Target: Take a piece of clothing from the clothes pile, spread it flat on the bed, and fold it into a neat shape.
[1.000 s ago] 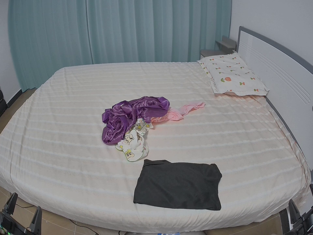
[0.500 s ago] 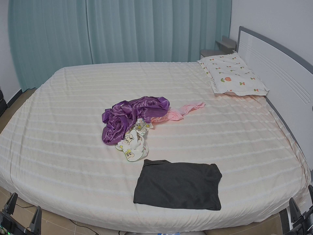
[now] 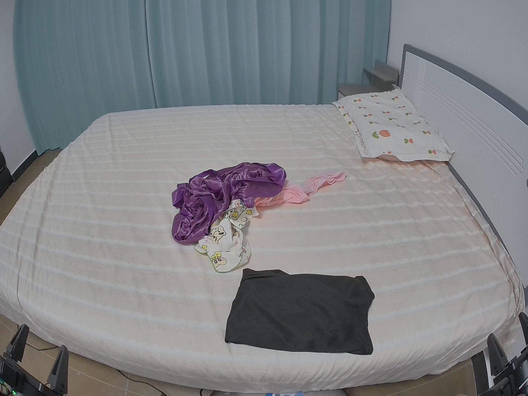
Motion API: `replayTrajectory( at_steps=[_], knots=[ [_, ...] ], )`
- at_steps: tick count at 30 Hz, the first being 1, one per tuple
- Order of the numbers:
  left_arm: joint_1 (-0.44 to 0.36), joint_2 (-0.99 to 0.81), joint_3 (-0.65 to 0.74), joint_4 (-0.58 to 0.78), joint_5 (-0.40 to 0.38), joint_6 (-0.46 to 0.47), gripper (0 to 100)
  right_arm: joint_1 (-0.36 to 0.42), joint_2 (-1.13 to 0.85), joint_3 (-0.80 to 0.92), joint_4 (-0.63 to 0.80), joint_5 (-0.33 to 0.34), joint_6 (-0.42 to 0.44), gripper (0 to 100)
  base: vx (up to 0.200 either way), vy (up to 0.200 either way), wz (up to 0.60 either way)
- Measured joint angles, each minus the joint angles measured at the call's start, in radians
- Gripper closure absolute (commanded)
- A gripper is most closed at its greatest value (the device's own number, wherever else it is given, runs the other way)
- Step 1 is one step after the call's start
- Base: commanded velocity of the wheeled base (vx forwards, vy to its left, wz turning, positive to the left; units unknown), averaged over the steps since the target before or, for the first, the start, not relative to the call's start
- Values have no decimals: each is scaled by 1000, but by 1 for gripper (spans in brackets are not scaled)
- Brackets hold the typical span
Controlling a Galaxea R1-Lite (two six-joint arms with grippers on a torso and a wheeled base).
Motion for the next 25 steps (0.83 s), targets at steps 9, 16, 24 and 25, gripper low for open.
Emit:
replayTrajectory(
  at_steps=[9, 16, 24, 25],
  knots=[
    [0, 1, 0, -3, 21, -2, 0, 0, 0, 0, -8, 0, -3, 0, 0, 0, 0],
    [0, 1, 0, -1, 15, 21, 0, 0, 0, 0, -8, 0, -3, 0, 0, 0, 0],
    [0, 1, 0, 1, 15, 21, 0, 1, 0, 0, -7, 0, -2, 0, 0, 0, 0],
    [0, 1, 0, 1, 15, 21, 0, 1, 0, 0, -7, 0, -1, 0, 0, 0, 0]
  ],
)
